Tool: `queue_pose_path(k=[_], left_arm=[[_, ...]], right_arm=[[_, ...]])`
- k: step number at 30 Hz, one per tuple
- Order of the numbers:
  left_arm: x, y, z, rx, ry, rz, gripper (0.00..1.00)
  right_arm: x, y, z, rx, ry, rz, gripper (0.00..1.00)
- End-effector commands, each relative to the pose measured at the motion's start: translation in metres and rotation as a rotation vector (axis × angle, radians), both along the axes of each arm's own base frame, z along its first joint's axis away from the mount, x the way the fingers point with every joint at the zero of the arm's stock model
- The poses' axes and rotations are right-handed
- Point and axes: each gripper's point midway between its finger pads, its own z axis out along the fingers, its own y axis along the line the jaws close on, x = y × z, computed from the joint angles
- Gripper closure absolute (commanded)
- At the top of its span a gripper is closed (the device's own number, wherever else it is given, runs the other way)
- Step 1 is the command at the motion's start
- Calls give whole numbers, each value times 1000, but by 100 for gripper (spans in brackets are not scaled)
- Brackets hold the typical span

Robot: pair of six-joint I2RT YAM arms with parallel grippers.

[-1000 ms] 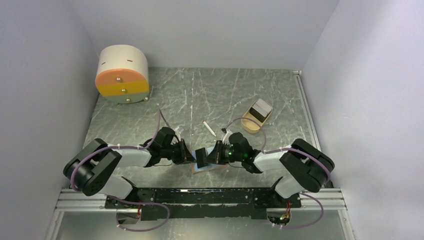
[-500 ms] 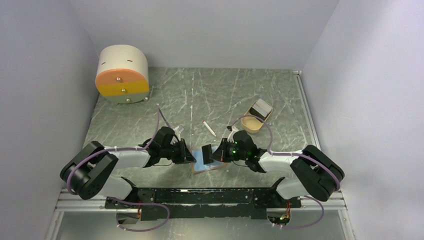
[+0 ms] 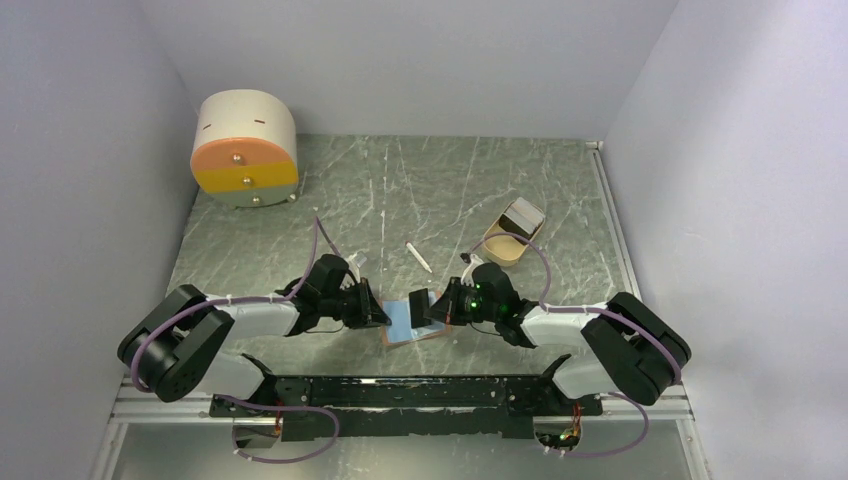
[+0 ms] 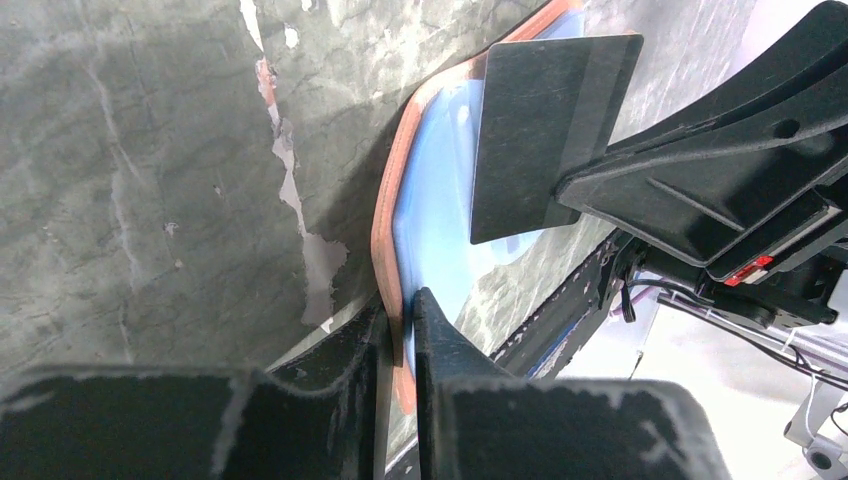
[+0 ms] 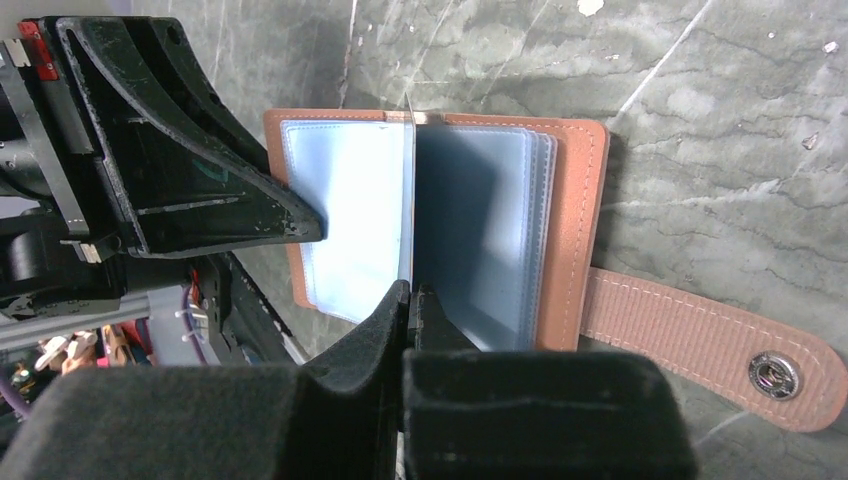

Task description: Put the credit cards into the card holder

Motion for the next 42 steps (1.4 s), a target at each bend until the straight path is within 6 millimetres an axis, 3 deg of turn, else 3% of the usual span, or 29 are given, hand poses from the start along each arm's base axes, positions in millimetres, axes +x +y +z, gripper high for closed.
queue_pose_path(k=[1,9,24,42], left_arm=[[2,4,-3,15,-20,10,83],[3,2,-5,18,-16,-2,84],[4,2,-6,14,-15,4,84],[2,-7,10,-62,-42,-28,81]], right_arm=[[0,-5,-6,-13,-4,-1,100],[-18,7,1,95,53,70,100],[-24,13,1,163,115,62,99],[-22,18,-18,76,154,121,92]])
